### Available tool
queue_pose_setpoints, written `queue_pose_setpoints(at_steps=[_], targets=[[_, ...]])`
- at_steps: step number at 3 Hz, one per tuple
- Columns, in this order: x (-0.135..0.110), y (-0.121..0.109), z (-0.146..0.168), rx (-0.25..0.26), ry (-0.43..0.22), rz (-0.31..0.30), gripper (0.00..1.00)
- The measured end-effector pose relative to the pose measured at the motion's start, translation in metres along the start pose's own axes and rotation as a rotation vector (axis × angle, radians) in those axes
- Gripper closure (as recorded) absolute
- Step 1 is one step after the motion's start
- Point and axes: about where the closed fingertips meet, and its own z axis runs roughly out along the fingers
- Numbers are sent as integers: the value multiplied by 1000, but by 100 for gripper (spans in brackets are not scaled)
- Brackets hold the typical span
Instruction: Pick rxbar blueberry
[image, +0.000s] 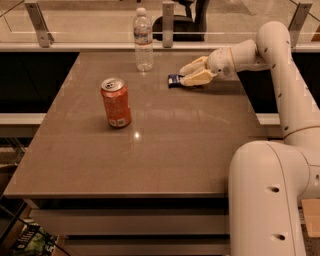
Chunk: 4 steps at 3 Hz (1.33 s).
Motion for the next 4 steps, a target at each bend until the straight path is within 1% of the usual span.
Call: queue_pose_setpoints(at_steps=[1, 2, 3, 4], targets=[[0, -1, 4, -1, -2, 1, 100], [0, -1, 4, -1, -2, 1, 100], [-9, -1, 3, 4, 12, 4, 100], [-24, 3, -4, 15, 46, 9, 100]])
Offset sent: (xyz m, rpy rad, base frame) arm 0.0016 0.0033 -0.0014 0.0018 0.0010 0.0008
